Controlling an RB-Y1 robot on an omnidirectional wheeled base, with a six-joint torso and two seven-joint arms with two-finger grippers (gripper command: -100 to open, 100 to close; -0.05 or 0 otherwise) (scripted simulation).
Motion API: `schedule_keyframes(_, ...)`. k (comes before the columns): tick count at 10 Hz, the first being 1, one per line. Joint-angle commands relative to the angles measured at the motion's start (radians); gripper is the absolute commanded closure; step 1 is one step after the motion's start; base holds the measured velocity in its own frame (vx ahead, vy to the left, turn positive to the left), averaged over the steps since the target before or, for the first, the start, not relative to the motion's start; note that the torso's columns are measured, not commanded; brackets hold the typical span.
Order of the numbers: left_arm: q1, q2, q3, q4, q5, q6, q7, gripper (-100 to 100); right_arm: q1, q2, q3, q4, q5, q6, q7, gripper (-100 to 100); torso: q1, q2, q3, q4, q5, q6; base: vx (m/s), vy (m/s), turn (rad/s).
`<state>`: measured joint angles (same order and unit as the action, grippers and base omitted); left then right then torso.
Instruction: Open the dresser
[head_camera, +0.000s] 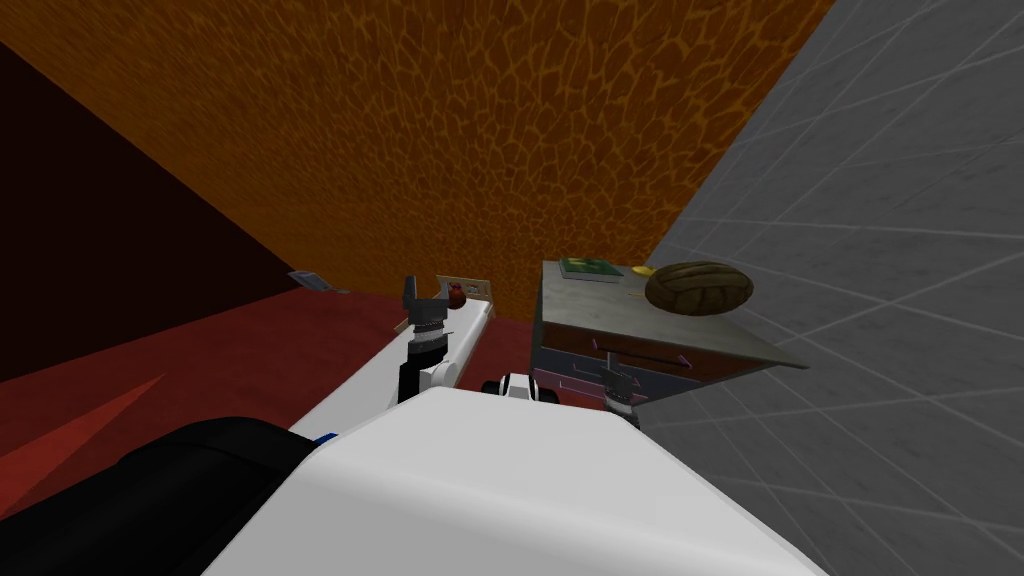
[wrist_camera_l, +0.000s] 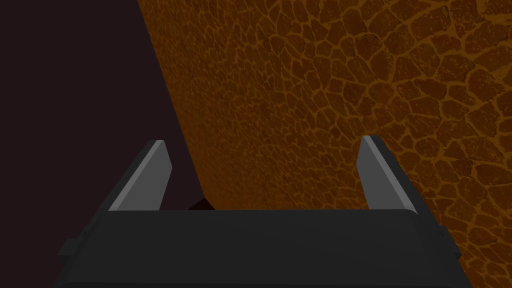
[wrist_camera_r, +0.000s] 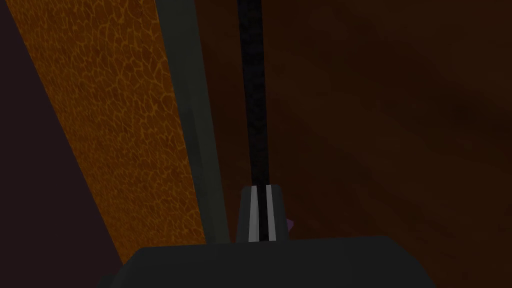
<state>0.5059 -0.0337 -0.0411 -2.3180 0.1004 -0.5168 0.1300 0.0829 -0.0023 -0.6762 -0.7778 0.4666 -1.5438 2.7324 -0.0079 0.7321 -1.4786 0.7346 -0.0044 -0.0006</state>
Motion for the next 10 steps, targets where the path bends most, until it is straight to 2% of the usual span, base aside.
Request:
schedule_keyframes(1,0.0,0.0,0.0,0.0,0.0,0.0,0.0,0,0.009,0.012,-0.001,0.02,0.002,-0.023,0.017,100,0.003,0.001,0.0,0.001,0.002,0.0,0.001,-0.041,0.009)
schedule_keyframes(2,0.0,0.0,0.0,0.0,0.0,0.0,0.0,0,0.01,-0.021,0.0,0.023,0.002,-0.023,-0.002,-100,0.009,0.004,0.001,0.003,0.005,0.001,0.0,-0.011,-0.003)
schedule_keyframes(6,0.0,0.0,0.0,0.0,0.0,0.0,0.0,0,0.008,-0.107,0.004,0.026,-0.003,-0.005,-0.055,-100,0.008,0.006,0.003,0.004,0.004,0.001,0.0,0.001,0.0)
schedule_keyframes(9,0.0,0.0,0.0,0.0,0.0,0.0,0.0,0,0.007,-0.149,0.009,0.03,-0.009,0.017,-0.074,-100,0.008,0.006,0.003,0.003,0.004,0.001,-0.002,-0.001,-0.004)
schedule_keyframes(10,0.0,0.0,0.0,0.0,0.0,0.0,0.0,0,0.003,-0.138,0.001,0.012,-0.012,0.045,-0.072,-100,0.008,0.006,0.003,0.003,0.004,0.001,-0.025,-0.016,-0.084)
